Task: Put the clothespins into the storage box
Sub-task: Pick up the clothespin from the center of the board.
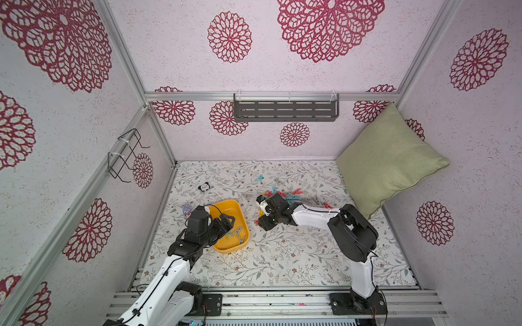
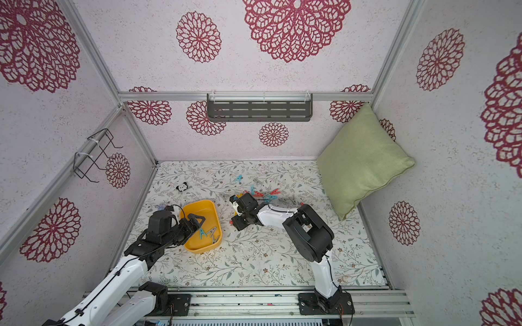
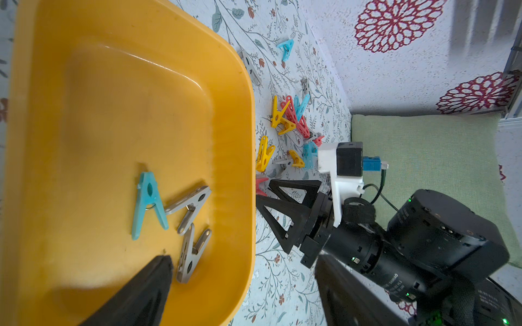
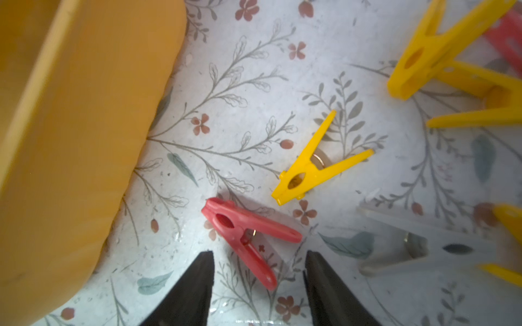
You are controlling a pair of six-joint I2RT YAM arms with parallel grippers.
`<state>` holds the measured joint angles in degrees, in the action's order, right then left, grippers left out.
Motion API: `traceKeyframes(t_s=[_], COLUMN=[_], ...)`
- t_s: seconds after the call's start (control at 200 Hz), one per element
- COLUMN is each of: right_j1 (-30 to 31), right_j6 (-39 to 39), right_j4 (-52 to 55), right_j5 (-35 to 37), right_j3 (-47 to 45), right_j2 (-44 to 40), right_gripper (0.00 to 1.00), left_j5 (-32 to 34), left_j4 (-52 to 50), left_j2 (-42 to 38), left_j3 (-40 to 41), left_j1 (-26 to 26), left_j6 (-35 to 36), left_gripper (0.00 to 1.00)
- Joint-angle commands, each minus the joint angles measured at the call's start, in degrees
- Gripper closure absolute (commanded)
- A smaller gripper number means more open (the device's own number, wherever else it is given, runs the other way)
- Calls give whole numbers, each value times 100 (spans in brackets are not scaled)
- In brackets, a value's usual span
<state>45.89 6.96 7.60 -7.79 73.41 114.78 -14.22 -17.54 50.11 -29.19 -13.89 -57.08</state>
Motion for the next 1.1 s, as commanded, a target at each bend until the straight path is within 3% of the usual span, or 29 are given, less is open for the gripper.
traceKeyframes(t_s=[0.0, 0.4, 0.57, 0.841, 1.096], right_j1=[100, 247, 291, 387, 869], right_j6=[-107, -29, 90, 183, 155], right_j4=[121, 155, 181, 341, 670], right_j5=[-124, -76, -1, 90, -54], right_j3=[158, 116, 101, 242, 1008], right_j2=[72, 51, -153, -725, -690], right_gripper=[48, 83, 91, 95, 95], left_j5=[104, 187, 332, 574, 544], left_j4=[-17, -231, -375, -918, -1454], left_j2=[-131, -444, -627, -783, -1021], left_j3=[-20, -25, -35, -390, -683], left_j1=[-53, -51, -48, 89, 870], left_j6=[39, 21, 56, 336, 557], left_gripper=[12, 11, 9, 5, 1])
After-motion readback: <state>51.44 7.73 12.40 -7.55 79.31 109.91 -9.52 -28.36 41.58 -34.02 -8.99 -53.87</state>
